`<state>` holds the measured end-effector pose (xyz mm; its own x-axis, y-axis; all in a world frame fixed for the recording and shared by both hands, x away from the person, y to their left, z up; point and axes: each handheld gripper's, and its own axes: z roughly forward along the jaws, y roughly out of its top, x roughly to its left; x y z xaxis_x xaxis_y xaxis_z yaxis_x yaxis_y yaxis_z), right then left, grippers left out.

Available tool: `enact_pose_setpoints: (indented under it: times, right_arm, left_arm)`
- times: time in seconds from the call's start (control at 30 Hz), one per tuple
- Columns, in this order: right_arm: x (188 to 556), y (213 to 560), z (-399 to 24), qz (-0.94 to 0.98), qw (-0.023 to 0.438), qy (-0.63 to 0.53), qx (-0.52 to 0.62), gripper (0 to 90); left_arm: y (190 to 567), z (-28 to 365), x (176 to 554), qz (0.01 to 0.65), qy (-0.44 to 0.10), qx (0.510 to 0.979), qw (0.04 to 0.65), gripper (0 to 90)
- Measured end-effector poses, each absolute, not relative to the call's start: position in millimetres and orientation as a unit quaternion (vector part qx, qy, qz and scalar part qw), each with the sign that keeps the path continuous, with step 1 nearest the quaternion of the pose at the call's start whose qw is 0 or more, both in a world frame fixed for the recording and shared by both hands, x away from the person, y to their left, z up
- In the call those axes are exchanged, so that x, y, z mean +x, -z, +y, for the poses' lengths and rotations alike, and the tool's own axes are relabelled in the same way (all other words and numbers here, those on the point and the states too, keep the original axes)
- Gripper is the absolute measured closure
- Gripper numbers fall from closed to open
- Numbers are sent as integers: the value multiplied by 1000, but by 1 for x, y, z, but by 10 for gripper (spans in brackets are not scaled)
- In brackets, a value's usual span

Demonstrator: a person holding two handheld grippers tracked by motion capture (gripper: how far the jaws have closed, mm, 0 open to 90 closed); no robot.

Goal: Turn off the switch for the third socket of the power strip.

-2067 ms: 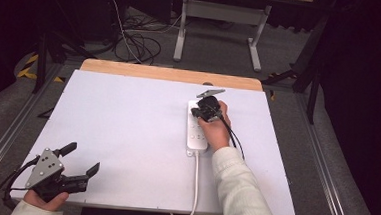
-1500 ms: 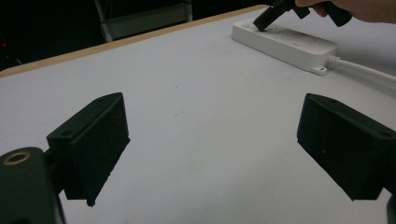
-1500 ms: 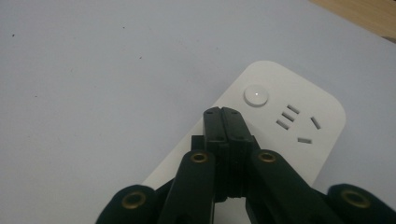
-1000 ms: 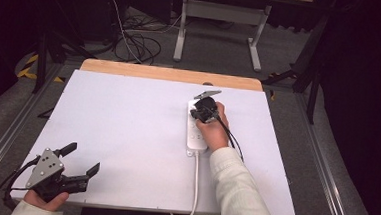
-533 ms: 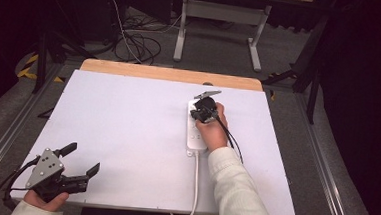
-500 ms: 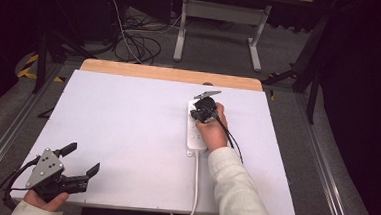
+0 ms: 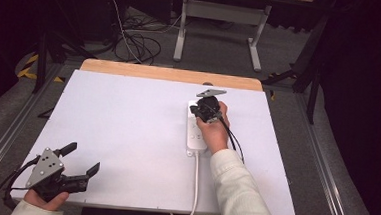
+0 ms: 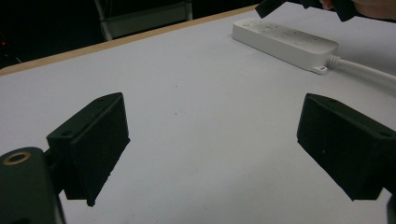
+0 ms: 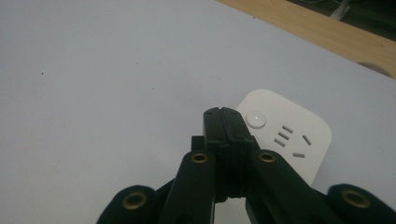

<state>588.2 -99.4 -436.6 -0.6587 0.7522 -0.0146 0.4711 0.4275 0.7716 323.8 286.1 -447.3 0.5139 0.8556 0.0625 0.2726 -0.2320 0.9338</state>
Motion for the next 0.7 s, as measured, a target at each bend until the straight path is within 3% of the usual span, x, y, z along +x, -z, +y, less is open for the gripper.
enact_pose_setpoints:
  times: [0.7]
  right_arm:
    - [567, 406, -110, 815, 197, -425, 341, 900]
  left_arm:
    - [448, 286, 325, 390, -300, 726, 481, 94]
